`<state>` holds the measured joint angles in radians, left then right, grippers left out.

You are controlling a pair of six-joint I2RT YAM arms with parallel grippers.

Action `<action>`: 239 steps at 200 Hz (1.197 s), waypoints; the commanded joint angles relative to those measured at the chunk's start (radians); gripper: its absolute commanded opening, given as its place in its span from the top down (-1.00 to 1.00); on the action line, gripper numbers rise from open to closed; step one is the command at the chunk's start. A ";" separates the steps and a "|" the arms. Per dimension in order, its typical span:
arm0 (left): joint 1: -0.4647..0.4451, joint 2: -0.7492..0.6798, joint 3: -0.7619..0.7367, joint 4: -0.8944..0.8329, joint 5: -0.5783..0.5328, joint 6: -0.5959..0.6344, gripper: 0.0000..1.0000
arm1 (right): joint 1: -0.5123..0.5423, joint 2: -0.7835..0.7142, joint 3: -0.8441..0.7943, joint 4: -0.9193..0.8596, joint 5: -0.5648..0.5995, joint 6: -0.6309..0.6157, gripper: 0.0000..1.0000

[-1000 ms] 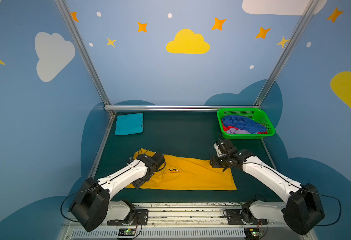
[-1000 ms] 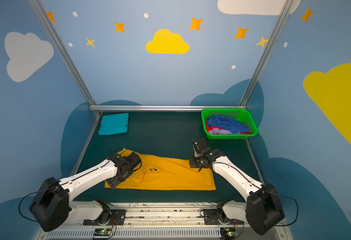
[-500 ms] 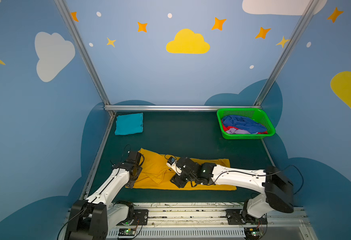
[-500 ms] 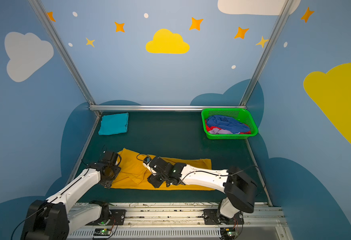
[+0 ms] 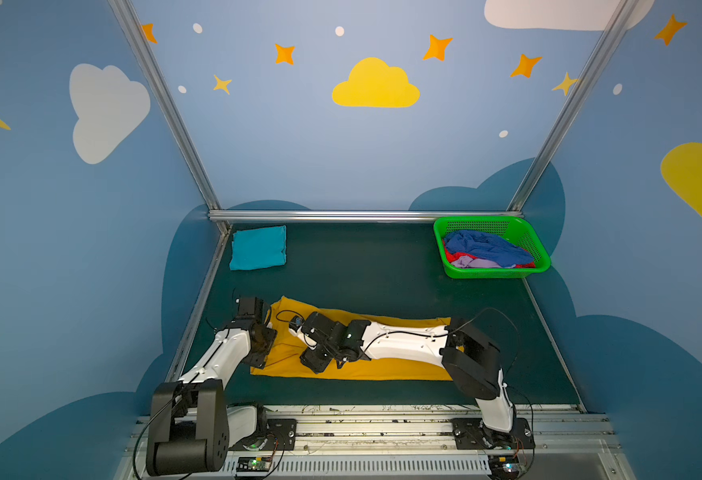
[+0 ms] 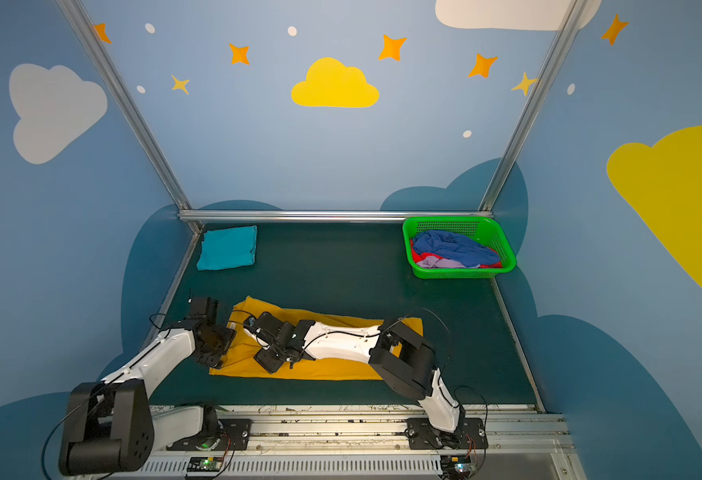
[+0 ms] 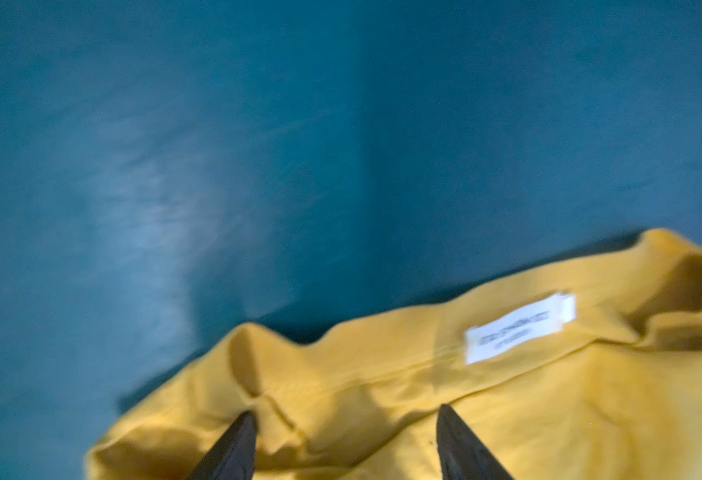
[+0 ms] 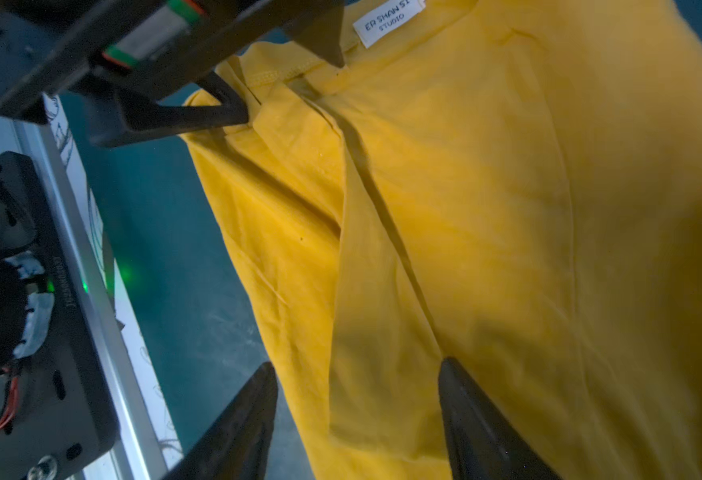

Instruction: Fold and stack the t-shirts

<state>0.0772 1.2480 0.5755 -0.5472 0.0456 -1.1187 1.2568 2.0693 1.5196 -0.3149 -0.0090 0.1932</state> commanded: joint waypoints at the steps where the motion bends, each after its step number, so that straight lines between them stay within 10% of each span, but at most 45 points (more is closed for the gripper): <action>1: 0.007 0.047 -0.004 0.081 0.076 0.026 -0.31 | 0.003 0.029 0.051 -0.082 0.001 -0.006 -0.14; 56: 0.009 0.094 0.008 0.084 0.194 0.022 -0.22 | 0.004 0.097 0.079 -0.082 0.040 -0.014 0.09; 99: 0.009 0.050 0.030 0.002 0.172 0.041 0.44 | 0.003 0.122 0.077 -0.049 0.056 -0.014 0.85; 128: 0.009 0.028 0.064 -0.061 0.142 0.059 0.82 | 0.004 0.068 0.046 -0.027 0.012 -0.021 0.99; 194: 0.063 -0.079 0.080 -0.170 0.060 0.095 0.93 | 0.010 -0.050 -0.087 -0.011 -0.052 -0.058 0.97; 226: 0.096 -0.118 0.069 -0.215 0.056 0.126 0.92 | 0.040 -0.056 -0.125 -0.032 -0.056 -0.098 0.58; 239: 0.098 -0.152 0.046 -0.234 0.052 0.129 0.51 | 0.053 -0.042 -0.128 -0.046 -0.048 -0.102 0.34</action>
<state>0.1638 1.1473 0.6422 -0.7059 0.1436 -1.0176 1.2797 2.0300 1.4113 -0.3214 -0.0471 0.1249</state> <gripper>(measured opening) 0.070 0.255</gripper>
